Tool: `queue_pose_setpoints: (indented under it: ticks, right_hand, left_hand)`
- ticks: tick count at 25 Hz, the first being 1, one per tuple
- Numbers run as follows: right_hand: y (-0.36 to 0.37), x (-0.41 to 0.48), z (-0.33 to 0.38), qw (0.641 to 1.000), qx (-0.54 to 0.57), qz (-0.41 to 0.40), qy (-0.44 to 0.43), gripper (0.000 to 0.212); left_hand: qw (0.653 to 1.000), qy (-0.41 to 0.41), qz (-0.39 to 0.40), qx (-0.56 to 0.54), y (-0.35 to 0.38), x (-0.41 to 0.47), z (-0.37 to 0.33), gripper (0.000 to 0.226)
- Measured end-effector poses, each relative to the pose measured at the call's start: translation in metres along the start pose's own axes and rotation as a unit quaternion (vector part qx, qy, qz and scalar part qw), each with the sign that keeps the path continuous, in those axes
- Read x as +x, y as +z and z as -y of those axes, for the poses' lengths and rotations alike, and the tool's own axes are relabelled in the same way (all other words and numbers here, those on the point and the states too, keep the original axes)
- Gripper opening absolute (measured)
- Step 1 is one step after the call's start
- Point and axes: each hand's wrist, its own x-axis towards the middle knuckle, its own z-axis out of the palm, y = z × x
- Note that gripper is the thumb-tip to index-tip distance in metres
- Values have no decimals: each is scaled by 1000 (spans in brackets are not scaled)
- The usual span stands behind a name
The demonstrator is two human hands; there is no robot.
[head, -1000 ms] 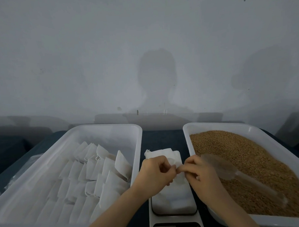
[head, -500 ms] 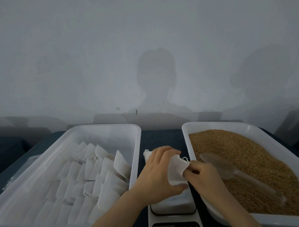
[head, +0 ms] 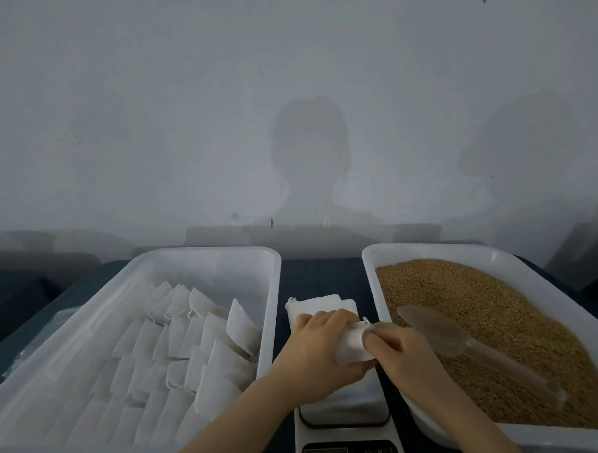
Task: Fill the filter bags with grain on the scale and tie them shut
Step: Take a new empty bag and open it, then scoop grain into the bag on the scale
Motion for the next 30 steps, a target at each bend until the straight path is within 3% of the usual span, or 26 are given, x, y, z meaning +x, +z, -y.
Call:
queue_pose_setpoints:
  ticks: [3, 5, 7, 9, 12, 14, 15, 21, 23, 27, 30]
  right_hand:
    - [0, -4, 7, 999, 49, -14, -8, 20]
    - [-6, -4, 7, 996, 29, -74, -42, 23]
    - [-30, -3, -3, 980, -76, -170, -75, 16]
    - [-74, -3, -21, 948, -229, -213, -63, 18]
    - [-127, -11, -56, 875, -472, -71, 79, 39]
    - [-137, -12, -71, 826, -550, 24, 118, 40]
    - [-136, -10, -75, 824, -553, 40, 113, 35]
    - [-137, -1, -68, 840, -534, 11, 100, 11]
    - [-159, -5, -68, 824, -561, -26, 76, 17]
    - [-258, 1, -109, 736, -672, -56, 59, 37]
    - [-346, 12, -170, 738, -672, -41, 53, 56]
  left_hand:
    - [989, -97, 46, -105, -4, 5, 3, 47]
    - [980, -132, 64, -132, -5, 8, 5, 46]
    - [972, -155, 98, -147, -4, 8, 8, 53]
    - [963, -168, 129, -169, -2, 8, 12, 57]
    - [957, -171, 146, -182, -2, 9, 14, 59]
    - [957, -163, 149, -186, -1, 10, 14, 60]
    - [957, -161, 150, -189, -1, 10, 14, 59]
    - [951, -168, 154, -208, -4, 6, 13, 62]
    - [951, -167, 156, -206, -3, 6, 14, 62]
    - [951, -167, 158, -205, -3, 7, 14, 62]
    - [949, -173, 168, -203, -2, 7, 15, 63]
